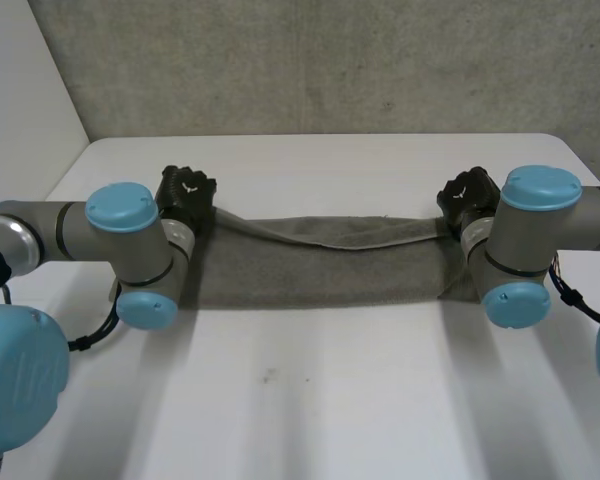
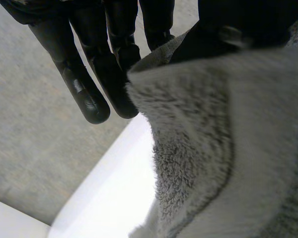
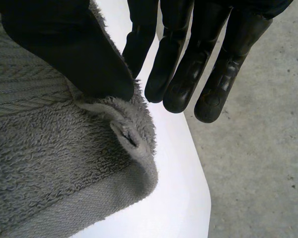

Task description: Fold the laundry

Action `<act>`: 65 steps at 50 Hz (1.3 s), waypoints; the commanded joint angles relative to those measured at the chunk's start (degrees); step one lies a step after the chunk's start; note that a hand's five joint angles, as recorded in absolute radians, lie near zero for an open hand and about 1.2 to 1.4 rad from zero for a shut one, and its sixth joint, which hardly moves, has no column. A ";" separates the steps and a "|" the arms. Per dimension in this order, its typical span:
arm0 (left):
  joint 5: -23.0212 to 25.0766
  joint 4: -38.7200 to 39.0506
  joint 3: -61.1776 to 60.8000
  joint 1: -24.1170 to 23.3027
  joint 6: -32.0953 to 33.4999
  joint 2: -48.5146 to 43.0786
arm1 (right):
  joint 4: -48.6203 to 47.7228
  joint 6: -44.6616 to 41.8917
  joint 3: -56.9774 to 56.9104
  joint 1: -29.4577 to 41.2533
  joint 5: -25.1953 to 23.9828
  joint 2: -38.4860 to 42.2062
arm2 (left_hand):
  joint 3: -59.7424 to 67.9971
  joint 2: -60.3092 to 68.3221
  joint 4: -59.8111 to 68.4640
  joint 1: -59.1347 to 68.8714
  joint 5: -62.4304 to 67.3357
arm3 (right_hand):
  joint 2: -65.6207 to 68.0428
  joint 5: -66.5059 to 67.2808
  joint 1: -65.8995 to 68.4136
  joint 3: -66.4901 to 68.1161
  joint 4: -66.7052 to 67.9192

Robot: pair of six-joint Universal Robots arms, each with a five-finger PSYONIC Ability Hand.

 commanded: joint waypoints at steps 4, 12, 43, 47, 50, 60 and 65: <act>0.87 3.57 5.70 0.02 4.96 -4.09 | -1.49 0.10 -5.80 -0.01 0.00 4.56 | 10.29 10.22 10.25 10.83 10.36 | 12.63 12.64 25.07 12.14 11.59; 2.72 4.53 6.23 0.02 5.40 -4.97 | -1.50 0.45 -6.60 -0.01 1.66 4.47 | -33.58 -33.65 -33.61 -33.03 -33.51 | -57.37 -57.36 -44.93 -57.86 -58.41; 0.52 2.51 -34.71 0.63 -26.48 38.79 | 28.26 25.22 7.11 -3.69 -4.22 -31.56 | -59.71 -59.78 -59.75 -59.17 -59.64 | -57.37 -57.36 -44.93 -57.86 -58.41; 0.44 2.51 -37.80 0.54 -29.57 40.38 | 33.66 27.52 7.64 -5.72 -5.63 -31.65 | -59.71 -59.78 -59.75 -59.17 -59.64 | -57.37 -57.36 -44.93 -57.86 -58.41; 0.35 2.51 -39.82 0.63 -30.81 40.91 | 36.03 29.10 9.39 -7.30 -7.55 -31.57 | -59.71 -59.78 -59.75 -59.17 -59.64 | -57.37 -57.36 -44.93 -57.86 -58.41; -0.36 3.21 -44.67 2.92 -30.90 40.30 | 21.53 29.90 25.39 -10.56 -9.06 -29.02 | -59.71 -59.78 -59.75 -59.17 -59.64 | -50.56 -50.55 -38.12 -51.05 -51.60; -0.36 4.09 -44.93 4.32 -30.81 39.68 | 6.89 29.81 31.45 -11.70 -11.16 -25.07 | -59.71 -59.78 -59.75 -59.17 -59.64 | -34.43 -34.42 -21.99 -34.92 -35.47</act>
